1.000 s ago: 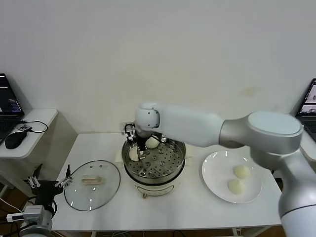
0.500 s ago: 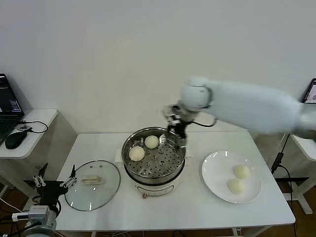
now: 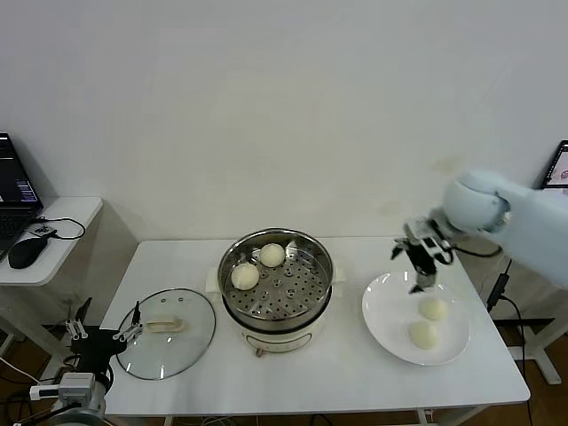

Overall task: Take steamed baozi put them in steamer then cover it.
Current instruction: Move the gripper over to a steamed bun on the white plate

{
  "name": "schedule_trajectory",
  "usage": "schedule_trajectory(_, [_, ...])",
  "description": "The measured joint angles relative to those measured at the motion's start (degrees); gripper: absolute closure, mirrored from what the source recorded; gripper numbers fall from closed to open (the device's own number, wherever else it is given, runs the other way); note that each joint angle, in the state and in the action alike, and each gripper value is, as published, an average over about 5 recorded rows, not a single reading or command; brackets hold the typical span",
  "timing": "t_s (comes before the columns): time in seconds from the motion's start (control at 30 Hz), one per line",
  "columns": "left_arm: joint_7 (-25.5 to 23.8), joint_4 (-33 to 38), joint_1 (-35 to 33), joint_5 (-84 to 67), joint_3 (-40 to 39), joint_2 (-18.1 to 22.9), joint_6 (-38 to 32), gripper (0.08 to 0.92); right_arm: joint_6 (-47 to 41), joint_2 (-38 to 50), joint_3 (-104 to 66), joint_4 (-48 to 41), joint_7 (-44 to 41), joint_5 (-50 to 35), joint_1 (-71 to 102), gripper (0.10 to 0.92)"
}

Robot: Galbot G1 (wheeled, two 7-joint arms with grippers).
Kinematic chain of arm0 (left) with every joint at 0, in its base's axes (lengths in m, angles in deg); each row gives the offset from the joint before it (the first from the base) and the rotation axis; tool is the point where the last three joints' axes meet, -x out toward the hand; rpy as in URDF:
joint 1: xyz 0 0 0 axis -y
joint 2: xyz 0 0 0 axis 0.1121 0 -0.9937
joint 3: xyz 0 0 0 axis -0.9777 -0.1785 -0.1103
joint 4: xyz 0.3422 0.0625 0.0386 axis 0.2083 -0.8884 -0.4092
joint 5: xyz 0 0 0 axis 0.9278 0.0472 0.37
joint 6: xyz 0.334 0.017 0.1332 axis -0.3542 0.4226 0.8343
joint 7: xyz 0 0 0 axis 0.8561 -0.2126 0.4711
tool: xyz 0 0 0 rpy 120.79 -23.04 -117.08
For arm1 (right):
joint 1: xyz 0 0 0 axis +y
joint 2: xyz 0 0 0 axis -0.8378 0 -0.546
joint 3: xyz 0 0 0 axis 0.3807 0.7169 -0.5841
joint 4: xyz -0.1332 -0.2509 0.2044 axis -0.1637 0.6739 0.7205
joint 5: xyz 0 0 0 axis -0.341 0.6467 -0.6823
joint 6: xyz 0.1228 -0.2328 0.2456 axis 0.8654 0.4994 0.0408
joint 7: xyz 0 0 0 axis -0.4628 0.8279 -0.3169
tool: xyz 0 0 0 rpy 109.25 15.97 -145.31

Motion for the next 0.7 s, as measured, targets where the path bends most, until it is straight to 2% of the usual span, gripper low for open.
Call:
schedule_trajectory(0.33, [0.17, -0.62, -0.39, 0.61, -0.01, 0.69, 0.05, 0.177, 1.90, 2.10, -13.88, -1.58, 1.33, 7.92, 18.76, 0.203])
schedule_trajectory(0.7, [0.02, -1.16, -0.59, 0.66, -0.15, 1.16, -0.14, 0.177, 1.85, 0.18, -20.74, -4.97, 3.10, 12.49, 29.07, 0.203])
